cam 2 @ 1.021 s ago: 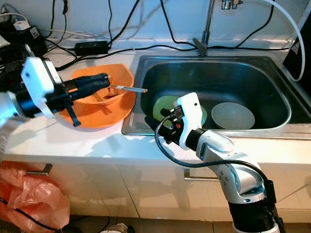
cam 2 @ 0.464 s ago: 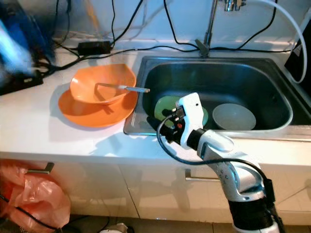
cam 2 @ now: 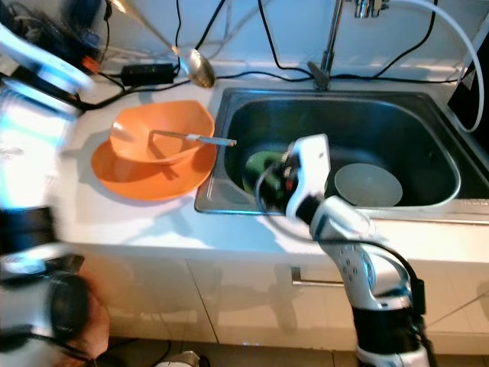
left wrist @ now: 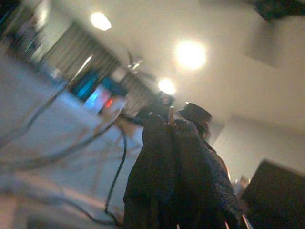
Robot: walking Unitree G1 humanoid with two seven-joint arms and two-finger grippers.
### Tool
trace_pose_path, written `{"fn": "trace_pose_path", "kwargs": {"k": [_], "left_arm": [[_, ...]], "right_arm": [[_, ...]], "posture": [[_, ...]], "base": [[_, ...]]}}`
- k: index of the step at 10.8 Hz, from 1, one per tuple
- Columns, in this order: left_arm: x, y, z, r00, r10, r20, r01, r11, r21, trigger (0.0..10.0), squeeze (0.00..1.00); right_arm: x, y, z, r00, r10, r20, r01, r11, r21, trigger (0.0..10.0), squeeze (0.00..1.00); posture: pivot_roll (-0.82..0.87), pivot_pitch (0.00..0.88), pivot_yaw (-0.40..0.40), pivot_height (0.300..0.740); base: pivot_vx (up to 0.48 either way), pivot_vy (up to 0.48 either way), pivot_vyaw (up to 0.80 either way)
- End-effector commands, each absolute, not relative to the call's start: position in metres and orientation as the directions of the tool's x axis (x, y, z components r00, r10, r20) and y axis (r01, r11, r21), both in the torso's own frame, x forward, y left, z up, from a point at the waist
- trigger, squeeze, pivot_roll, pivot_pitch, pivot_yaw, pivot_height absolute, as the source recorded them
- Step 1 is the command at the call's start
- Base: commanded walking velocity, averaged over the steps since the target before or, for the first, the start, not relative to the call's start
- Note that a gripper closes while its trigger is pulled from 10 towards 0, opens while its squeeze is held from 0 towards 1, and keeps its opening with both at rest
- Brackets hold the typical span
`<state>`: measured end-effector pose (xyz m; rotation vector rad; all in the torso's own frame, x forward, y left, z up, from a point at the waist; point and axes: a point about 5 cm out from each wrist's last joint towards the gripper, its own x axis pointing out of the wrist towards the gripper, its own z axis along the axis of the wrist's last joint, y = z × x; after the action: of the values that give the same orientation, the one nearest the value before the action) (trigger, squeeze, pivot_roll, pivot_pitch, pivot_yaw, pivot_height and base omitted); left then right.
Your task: Kitchen organization
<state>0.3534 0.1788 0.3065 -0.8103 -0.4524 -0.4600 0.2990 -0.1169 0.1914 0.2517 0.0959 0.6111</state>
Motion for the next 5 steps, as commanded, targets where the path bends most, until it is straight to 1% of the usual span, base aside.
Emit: {"fn": "trace_pose_path", "kwargs": {"k": [1, 2, 3, 4, 5], "left_arm": [[0.357, 0.176, 0.295, 0.840, -0.176, 0.514, 0.516, 0.552, -0.655, 0.0, 0.00], [0.367, 0.137, 0.267, 0.868, -0.220, 0.445, 0.496, 0.363, -0.789, 0.0, 0.00], [0.370, 0.120, 0.262, 0.872, -0.235, 0.429, 0.483, 0.281, -0.829, 0.0, 0.00], [0.372, 0.105, 0.264, 0.871, -0.243, 0.426, 0.476, 0.210, -0.854, 0.0, 0.00], [0.374, 0.096, 0.266, 0.870, -0.248, 0.426, 0.471, 0.163, -0.867, 0.0, 0.00]], "right_arm": [[0.305, -0.122, 0.200, 0.847, 0.530, 0.034, -0.517, 0.807, 0.287, 10.0, 0.00], [0.313, -0.127, 0.216, 0.887, 0.446, 0.119, -0.452, 0.785, 0.424, 10.0, 0.00], [0.314, -0.128, 0.221, 0.893, 0.427, 0.143, -0.441, 0.765, 0.470, 10.0, 0.00], [0.314, -0.127, 0.223, 0.894, 0.421, 0.153, -0.439, 0.755, 0.487, 10.0, 0.00], [0.313, -0.127, 0.223, 0.895, 0.419, 0.154, -0.437, 0.753, 0.492, 10.0, 0.00]], "posture": [[0.08, 0.041, 0.027, 0.740], [0.06, 0.050, 0.024, 0.740], [0.05, 0.054, 0.025, 0.740], [0.04, 0.055, 0.027, 0.740], [0.04, 0.055, 0.027, 0.740]], "base": [[0.000, 0.000, 0.00], [0.000, 0.000, 0.00], [0.000, 0.000, 0.00], [0.000, 0.000, 0.00], [0.000, 0.000, 0.00]]}}
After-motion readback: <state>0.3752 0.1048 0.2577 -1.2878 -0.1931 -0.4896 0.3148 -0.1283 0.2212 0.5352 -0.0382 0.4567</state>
